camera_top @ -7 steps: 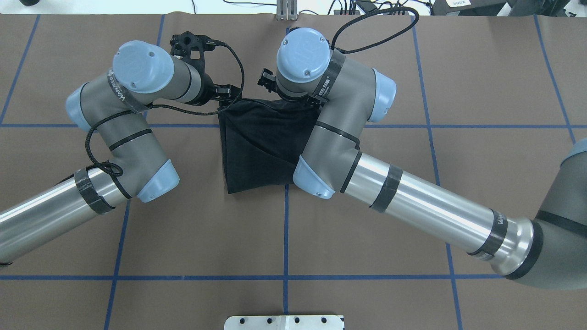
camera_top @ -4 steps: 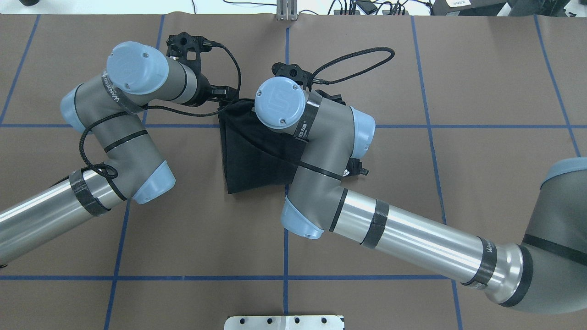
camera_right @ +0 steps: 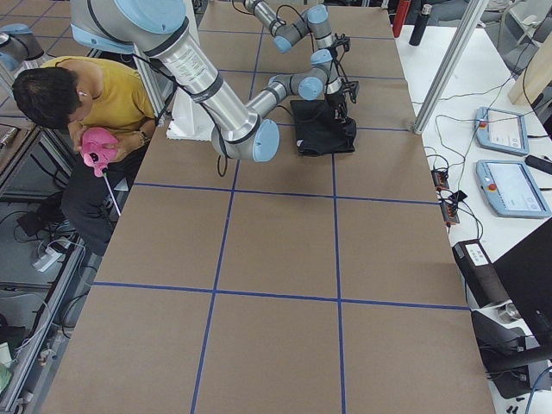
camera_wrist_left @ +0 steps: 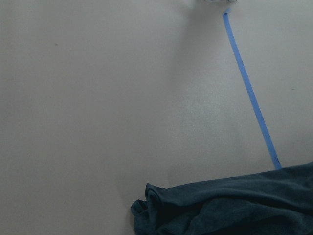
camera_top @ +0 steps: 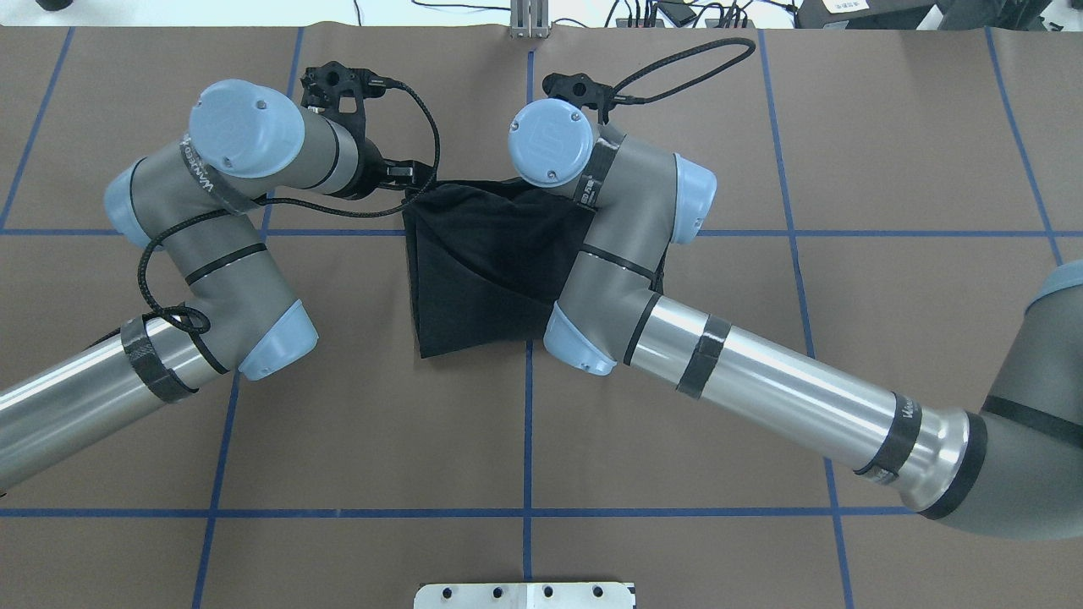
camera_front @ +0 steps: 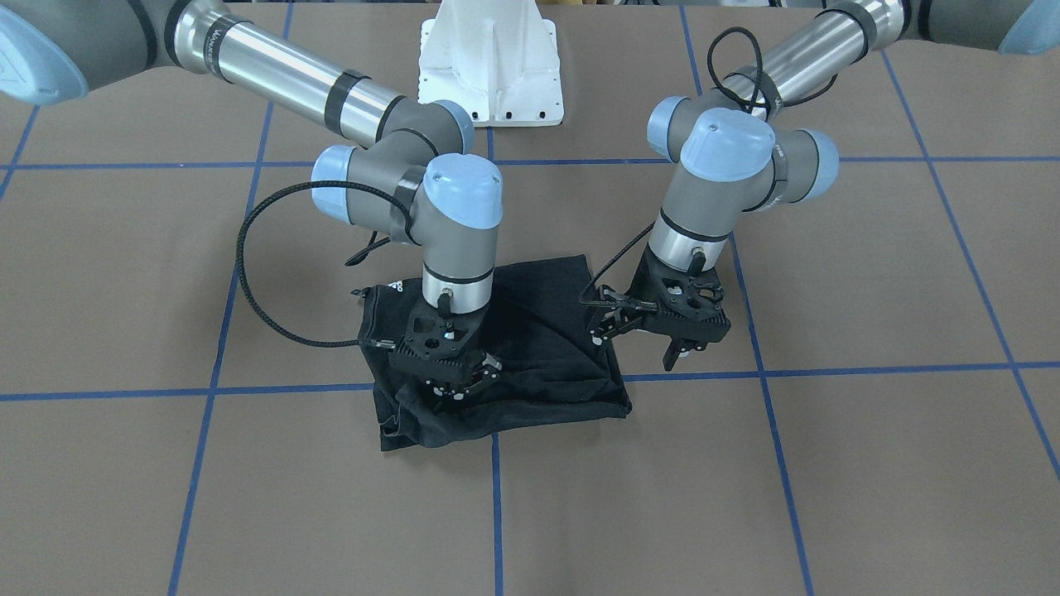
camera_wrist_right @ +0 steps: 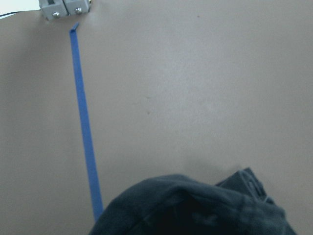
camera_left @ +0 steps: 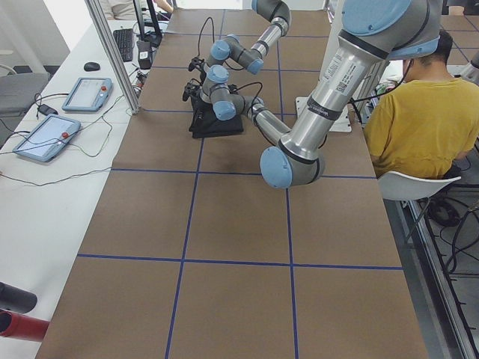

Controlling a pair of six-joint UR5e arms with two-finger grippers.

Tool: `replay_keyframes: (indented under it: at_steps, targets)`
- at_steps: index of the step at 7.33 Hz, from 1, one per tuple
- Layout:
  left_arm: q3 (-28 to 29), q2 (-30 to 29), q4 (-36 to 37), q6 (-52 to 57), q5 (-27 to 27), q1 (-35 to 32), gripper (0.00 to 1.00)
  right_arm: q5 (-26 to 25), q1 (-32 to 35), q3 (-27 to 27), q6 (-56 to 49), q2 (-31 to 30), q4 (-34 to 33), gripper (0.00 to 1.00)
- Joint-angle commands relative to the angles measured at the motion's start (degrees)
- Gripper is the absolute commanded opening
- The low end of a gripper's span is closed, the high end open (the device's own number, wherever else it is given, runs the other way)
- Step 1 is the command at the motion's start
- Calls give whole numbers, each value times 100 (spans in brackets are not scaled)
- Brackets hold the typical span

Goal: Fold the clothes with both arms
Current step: 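Lay the folded edge onto the far half and release both grippers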

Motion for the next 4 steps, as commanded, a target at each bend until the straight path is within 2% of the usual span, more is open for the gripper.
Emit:
replay_keyframes:
  at_steps: [1,2,3,4]
  targets:
    - [-183,146,5,-8,-7,0,100,12,336,-1191,-170,542,673,0]
    - [-263,208,5,-8,-7,9,100,82,398,-1389,-144,728,808,0]
    - [-377,208,40,-8,-68,9,100,456,451,-1357,-187,817,800,43]
    - [-621,365,197,62,-199,0,100,991,547,-1278,-327,818,766,99]
